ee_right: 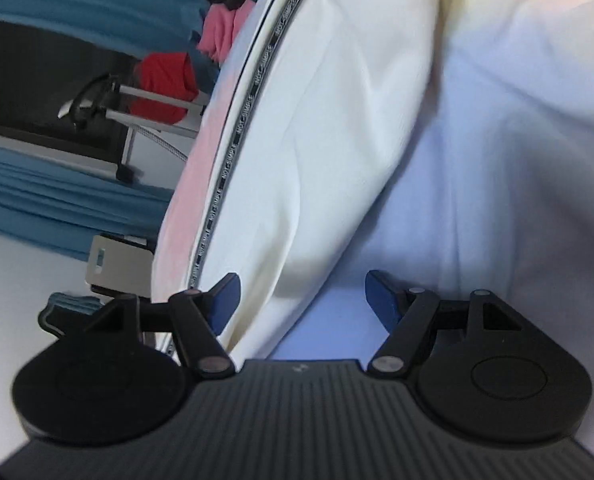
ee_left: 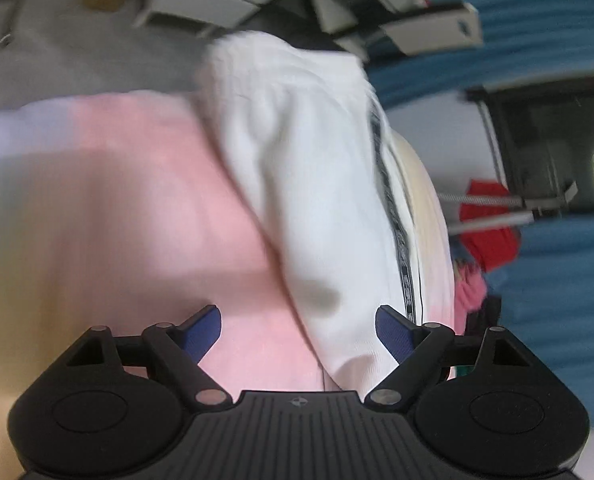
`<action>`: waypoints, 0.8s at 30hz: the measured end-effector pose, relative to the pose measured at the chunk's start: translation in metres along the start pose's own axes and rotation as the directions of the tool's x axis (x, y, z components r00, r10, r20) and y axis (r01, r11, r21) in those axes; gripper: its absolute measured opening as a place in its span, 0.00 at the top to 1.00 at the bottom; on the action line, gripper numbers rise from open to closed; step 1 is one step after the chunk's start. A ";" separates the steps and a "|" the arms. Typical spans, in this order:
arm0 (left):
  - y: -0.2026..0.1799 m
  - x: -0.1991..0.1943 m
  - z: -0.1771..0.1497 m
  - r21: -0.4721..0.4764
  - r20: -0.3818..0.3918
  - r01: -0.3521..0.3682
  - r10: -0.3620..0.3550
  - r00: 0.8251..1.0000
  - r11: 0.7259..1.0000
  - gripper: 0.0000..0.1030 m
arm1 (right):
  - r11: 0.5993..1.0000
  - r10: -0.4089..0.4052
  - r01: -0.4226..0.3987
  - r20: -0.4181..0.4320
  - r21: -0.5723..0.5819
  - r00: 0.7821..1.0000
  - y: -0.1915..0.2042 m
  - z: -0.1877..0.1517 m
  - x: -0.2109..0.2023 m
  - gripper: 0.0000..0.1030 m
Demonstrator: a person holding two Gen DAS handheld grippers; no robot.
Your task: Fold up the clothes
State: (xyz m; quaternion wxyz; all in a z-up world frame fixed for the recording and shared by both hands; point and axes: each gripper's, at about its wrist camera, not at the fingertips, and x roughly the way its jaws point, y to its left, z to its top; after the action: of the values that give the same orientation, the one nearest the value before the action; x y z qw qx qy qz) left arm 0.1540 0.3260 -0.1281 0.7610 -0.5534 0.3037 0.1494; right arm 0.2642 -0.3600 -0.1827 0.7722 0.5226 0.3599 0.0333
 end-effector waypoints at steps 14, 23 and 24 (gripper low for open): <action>0.017 0.051 0.028 -0.060 0.219 0.097 -0.081 0.972 0.993 0.76 | 0.999 -0.036 0.046 0.317 -0.026 0.948 -0.015 0.070 0.037 0.70; 0.008 -0.002 0.022 -0.014 0.258 0.161 -0.152 0.954 0.987 0.86 | 0.999 0.033 -0.019 0.360 -0.041 0.932 -0.007 0.085 0.019 0.86; 0.008 -0.011 0.020 -0.002 0.261 0.156 -0.151 0.954 0.988 0.86 | 0.999 0.042 -0.033 0.362 -0.032 0.931 -0.007 0.084 0.012 0.86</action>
State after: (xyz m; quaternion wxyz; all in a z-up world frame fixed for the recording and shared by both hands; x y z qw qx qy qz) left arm 0.1469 0.3483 -0.1235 0.7973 -0.5594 0.1558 0.1644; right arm 0.3207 -0.4238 -0.1780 0.8310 0.5168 0.2010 -0.0443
